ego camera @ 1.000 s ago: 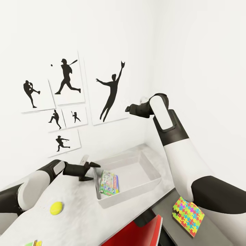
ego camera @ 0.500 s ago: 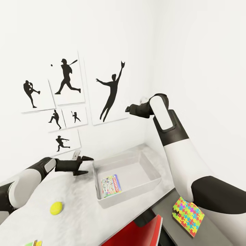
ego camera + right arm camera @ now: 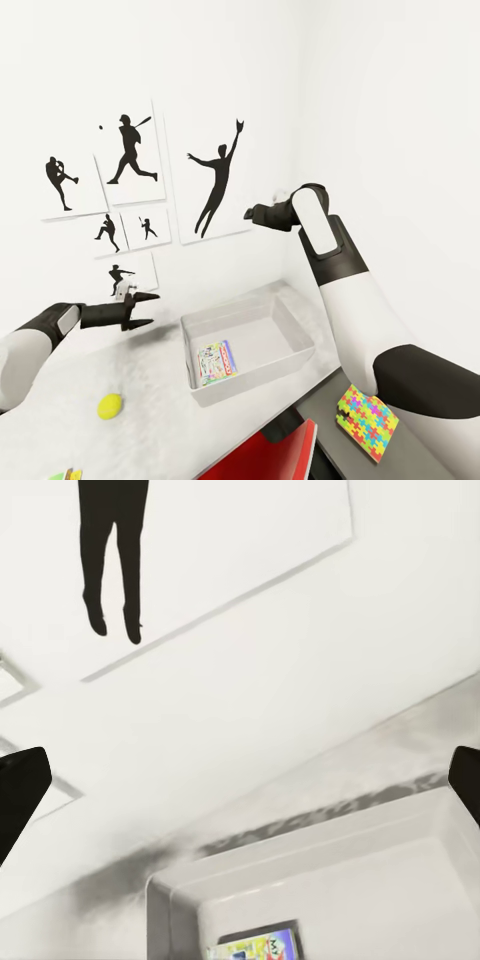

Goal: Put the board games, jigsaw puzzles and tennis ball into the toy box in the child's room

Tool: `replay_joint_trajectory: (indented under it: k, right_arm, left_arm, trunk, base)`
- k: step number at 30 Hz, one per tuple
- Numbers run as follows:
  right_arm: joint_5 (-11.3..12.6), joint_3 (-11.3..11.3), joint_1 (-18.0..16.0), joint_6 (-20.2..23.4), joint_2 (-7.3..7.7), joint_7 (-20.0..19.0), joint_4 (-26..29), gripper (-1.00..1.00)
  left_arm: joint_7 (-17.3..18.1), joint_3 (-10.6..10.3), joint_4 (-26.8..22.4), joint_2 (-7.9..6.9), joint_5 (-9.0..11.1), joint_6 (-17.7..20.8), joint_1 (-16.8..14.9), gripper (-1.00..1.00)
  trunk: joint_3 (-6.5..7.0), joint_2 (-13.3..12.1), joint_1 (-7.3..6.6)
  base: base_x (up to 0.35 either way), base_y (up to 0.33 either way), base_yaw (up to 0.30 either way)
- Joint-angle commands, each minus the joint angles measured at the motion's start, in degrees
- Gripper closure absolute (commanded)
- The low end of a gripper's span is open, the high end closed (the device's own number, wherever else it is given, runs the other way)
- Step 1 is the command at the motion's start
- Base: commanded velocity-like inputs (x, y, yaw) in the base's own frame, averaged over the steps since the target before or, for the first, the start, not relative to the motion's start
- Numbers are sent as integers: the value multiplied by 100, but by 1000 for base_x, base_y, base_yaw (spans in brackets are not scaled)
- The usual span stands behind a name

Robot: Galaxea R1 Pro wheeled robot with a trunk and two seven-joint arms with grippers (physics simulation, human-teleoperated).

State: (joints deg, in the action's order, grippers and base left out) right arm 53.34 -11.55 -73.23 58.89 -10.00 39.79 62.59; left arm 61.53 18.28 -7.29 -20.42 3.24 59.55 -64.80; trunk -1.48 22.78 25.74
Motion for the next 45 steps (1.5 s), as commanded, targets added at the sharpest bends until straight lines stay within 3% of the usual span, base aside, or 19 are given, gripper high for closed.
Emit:
replay_joint_trajectory:
  k: [1, 12, 17, 27, 39, 45]
  right_arm:
    - [57, -7, -1, 8, 0, 58, 9, -100]
    - [47, -7, 2, 8, 0, 56, 33, -100]
    - [45, -6, 2, 8, 0, 55, 32, -100]
    - [42, -7, 2, 8, 0, 63, 25, -100]
    - [47, -15, 2, 8, 0, 60, 29, -100]
    - [32, -15, 2, 8, 0, 64, 23, -100]
  left_arm:
    - [110, -66, -89, -76, 24, 32, 6, -100]
    - [424, -569, -254, -369, 24, 37, 43, -100]
    - [520, -613, -248, -445, 27, 39, 46, -100]
    - [978, -631, -247, -462, 11, 39, 46, -100]
    - [1034, -635, -247, -463, 10, 39, 46, -100]
    - [1044, -635, -247, -463, 10, 39, 46, -100]
  trunk:
    - [-14, 13, 4]
    - [31, 13, 4]
    - [73, 13, 4]
    - [161, 13, 4]
    - [207, 13, 4]
    - [208, 13, 4]
  base:
    - [0, 0, 0]
    - [0, 0, -47]
    - [0, 0, -106]
    - [-59, 0, -111]
    - [-295, 0, -49]
    - [-62, 0, -2]
